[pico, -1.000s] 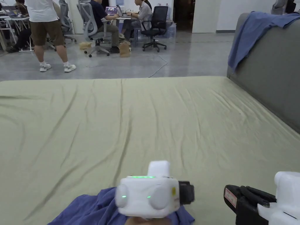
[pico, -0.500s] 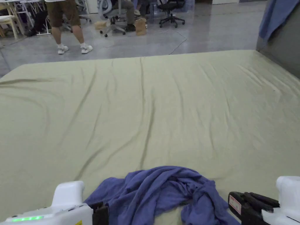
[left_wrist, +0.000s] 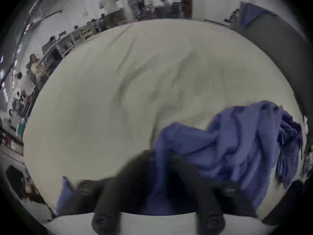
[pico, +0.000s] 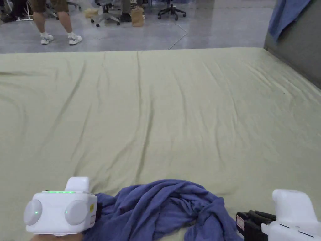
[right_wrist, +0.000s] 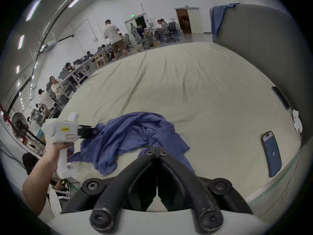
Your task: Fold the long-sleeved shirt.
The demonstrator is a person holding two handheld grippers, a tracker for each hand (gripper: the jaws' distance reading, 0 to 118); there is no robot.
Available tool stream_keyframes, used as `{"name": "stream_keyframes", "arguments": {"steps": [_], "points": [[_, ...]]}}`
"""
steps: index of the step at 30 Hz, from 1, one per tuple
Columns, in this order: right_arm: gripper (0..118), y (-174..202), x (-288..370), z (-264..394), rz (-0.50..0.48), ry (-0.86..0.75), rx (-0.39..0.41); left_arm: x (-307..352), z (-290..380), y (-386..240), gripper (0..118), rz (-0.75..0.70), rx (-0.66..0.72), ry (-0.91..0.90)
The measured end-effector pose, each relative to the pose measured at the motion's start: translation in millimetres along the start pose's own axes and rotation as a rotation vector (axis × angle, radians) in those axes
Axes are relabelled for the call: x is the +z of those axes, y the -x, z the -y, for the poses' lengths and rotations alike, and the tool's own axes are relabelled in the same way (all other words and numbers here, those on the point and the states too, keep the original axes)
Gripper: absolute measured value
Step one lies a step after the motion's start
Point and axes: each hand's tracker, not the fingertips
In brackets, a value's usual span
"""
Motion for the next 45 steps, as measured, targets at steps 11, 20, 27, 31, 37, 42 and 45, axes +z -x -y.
{"name": "stream_keyframes", "arguments": {"steps": [11, 20, 27, 31, 37, 42, 45], "points": [[69, -19.8, -132.7, -11.8, 0.107, 0.359, -0.063, 70.7, -22.4, 20.4, 0, 0.161, 0.154, -0.127], [25, 7.0, -18.4, -26.0, 0.083, -0.046, 0.091, 159.5, -20.1, 28.8, 0, 0.288, 0.242, -0.323], [23, 42.8, 64.3, -124.8, 0.136, -0.344, 0.335, 251.9, -90.0, 44.0, 0, 0.284, 0.274, -0.6], [22, 52.9, 99.6, -210.1, 0.131, -0.428, 0.363, 300.5, -153.4, 57.4, 0, 0.243, 0.309, -0.769], [21, 65.4, 122.3, -342.6, 0.263, -0.48, 0.409, 329.5, -247.8, 80.5, 0, 0.144, 0.361, -0.826], [20, 73.1, 108.6, -437.1, 0.358, -0.43, 0.394, 317.8, -329.0, 97.6, 0, 0.048, 0.371, -0.79], [20, 75.9, 90.4, -482.4, 0.385, -0.374, 0.361, 306.7, -365.3, 97.8, 0, -0.012, 0.349, -0.745]]}}
